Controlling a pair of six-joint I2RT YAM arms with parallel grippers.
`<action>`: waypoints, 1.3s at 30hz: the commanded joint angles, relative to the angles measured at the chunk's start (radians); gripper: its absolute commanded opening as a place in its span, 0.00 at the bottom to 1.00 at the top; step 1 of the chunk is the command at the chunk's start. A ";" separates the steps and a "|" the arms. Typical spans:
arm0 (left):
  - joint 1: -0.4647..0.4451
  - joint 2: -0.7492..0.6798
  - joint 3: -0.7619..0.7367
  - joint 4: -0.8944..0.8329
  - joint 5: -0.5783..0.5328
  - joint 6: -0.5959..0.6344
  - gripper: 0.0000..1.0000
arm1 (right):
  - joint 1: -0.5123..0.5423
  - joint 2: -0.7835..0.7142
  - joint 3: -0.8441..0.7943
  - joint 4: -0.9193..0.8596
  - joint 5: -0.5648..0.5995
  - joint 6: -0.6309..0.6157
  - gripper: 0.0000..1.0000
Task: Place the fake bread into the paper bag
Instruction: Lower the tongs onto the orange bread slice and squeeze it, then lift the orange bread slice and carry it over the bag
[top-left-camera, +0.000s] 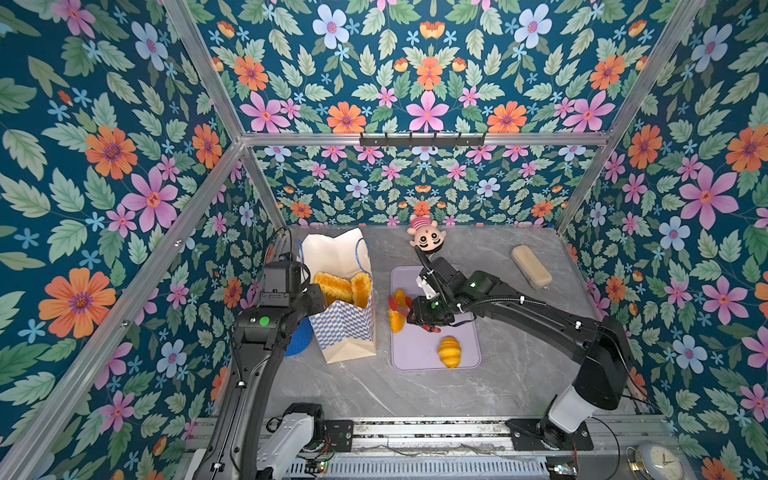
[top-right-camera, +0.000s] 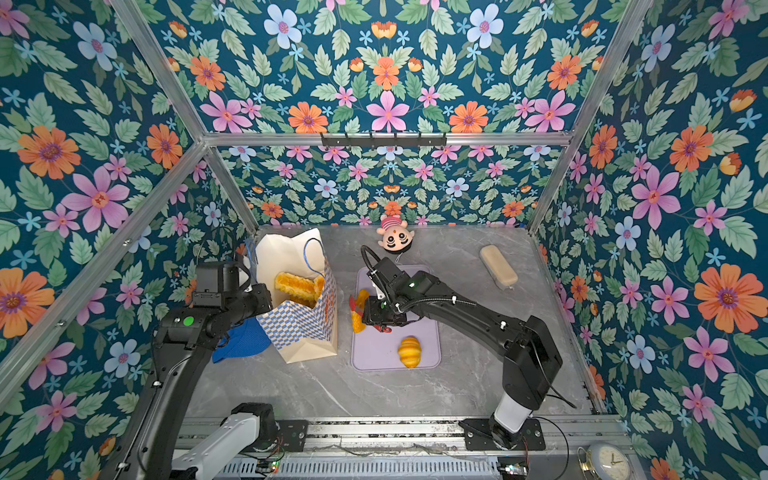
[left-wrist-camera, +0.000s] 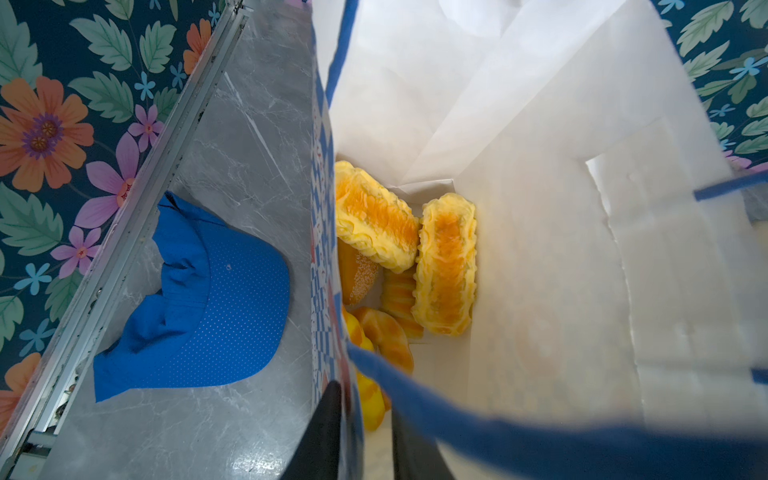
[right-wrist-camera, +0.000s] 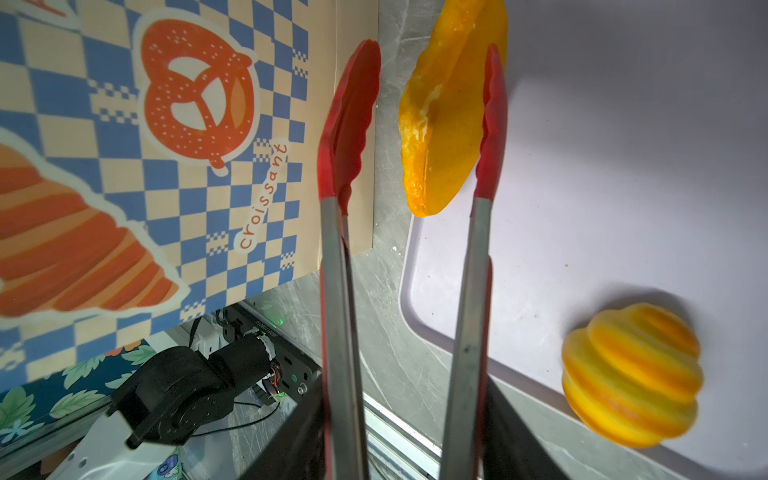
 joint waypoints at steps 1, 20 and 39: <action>0.001 -0.004 -0.005 0.015 -0.010 0.002 0.25 | 0.002 0.022 0.013 -0.021 0.029 -0.001 0.53; 0.001 -0.017 -0.013 0.007 -0.019 0.005 0.25 | 0.006 0.060 0.025 -0.042 0.096 -0.028 0.39; 0.001 -0.019 0.026 -0.020 -0.037 0.004 0.26 | -0.052 -0.139 0.018 -0.073 0.135 -0.053 0.26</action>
